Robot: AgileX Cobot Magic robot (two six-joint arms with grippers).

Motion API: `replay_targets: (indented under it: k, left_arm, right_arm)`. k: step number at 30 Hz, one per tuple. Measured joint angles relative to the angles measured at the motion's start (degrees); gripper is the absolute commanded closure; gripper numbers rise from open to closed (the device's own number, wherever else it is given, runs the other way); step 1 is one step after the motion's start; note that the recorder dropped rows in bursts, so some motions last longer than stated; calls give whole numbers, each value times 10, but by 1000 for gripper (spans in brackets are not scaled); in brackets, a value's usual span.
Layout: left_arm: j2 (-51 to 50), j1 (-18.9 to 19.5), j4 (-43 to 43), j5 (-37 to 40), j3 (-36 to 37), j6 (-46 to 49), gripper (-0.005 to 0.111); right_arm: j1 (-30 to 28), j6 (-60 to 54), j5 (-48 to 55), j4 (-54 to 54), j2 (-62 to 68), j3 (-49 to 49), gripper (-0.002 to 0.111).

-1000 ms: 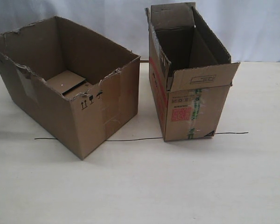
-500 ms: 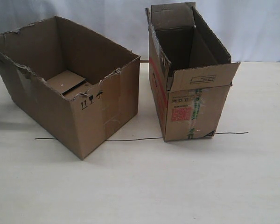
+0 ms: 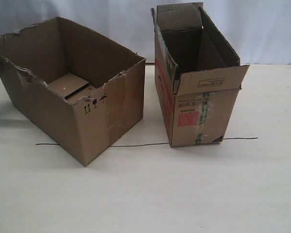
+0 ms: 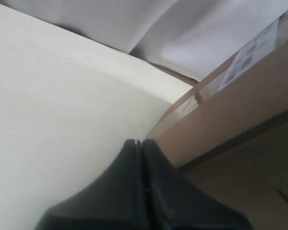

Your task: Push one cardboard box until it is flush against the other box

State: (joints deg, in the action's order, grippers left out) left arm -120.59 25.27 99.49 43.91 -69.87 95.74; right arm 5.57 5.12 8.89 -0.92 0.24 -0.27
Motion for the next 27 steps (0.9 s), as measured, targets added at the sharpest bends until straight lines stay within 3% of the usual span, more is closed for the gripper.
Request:
replay_targets:
  k: [27]
  left_arm:
    - [23,33,0,70,32,-72,107]
  right_arm:
    - [0,0,0,0,0,0,103]
